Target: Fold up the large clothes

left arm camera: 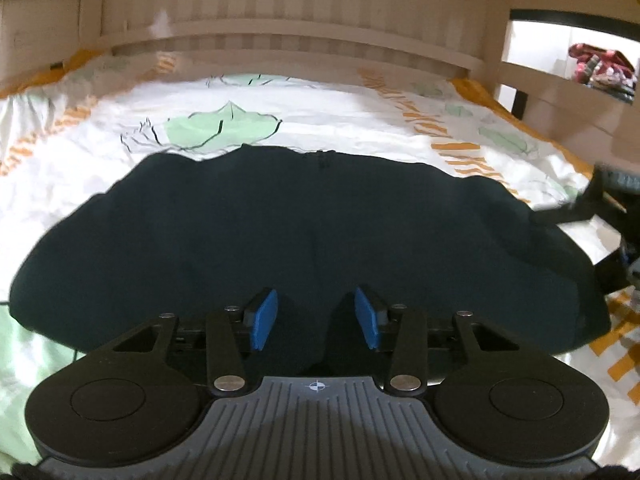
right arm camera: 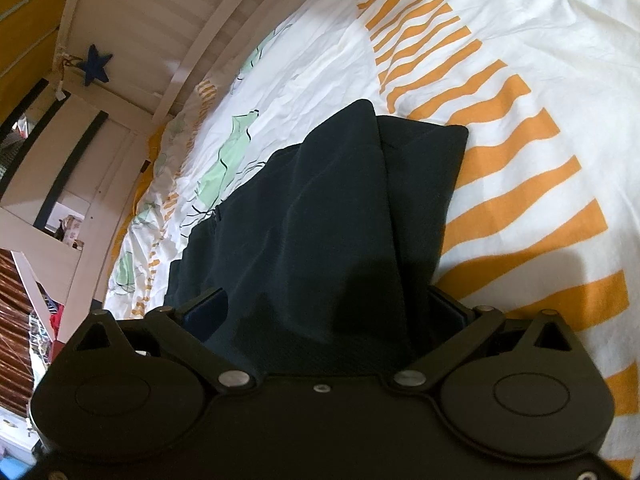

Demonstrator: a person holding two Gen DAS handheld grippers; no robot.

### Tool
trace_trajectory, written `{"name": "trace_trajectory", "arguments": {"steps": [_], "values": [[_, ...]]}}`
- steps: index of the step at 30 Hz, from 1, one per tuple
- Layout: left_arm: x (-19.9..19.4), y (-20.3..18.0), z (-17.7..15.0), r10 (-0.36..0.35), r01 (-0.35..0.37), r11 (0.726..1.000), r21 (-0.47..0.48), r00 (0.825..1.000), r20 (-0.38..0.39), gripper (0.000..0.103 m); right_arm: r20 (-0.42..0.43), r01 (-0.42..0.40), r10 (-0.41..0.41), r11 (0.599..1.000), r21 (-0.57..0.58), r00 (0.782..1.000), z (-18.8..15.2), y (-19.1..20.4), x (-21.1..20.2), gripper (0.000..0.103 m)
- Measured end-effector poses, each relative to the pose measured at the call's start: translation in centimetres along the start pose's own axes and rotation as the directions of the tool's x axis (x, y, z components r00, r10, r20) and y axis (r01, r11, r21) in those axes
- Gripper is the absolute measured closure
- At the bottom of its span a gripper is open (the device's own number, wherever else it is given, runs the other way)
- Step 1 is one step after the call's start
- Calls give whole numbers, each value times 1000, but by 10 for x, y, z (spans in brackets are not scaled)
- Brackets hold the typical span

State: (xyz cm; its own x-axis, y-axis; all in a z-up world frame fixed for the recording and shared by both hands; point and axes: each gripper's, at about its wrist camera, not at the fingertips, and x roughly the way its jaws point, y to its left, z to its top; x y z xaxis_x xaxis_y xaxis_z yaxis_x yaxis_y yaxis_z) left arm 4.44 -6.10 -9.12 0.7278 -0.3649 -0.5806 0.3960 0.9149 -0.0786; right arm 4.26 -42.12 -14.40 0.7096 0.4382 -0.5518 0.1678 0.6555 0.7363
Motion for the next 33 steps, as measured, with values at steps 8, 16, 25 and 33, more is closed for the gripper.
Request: {"name": "trace_trajectory", "arguments": {"steps": [8,16,25,33], "values": [[-11,6,10,-5,6,1000,-28,1000,24,61,7,22,-22,1000,-15,1000,0,7,-3,68],[4,20,-1,-17,17,999,-29,1000,-19,60,51,4,0,998,-64,999,7,56,-26,73],[1,31,-5,-52,51,994,-102,999,-6,62,-6,-170,171,973,-158,985,26,171,4,75],[-25,52,-6,-83,72,978,-194,995,-49,66,-208,-284,243,938,-199,947,-4,249,117,76]]}}
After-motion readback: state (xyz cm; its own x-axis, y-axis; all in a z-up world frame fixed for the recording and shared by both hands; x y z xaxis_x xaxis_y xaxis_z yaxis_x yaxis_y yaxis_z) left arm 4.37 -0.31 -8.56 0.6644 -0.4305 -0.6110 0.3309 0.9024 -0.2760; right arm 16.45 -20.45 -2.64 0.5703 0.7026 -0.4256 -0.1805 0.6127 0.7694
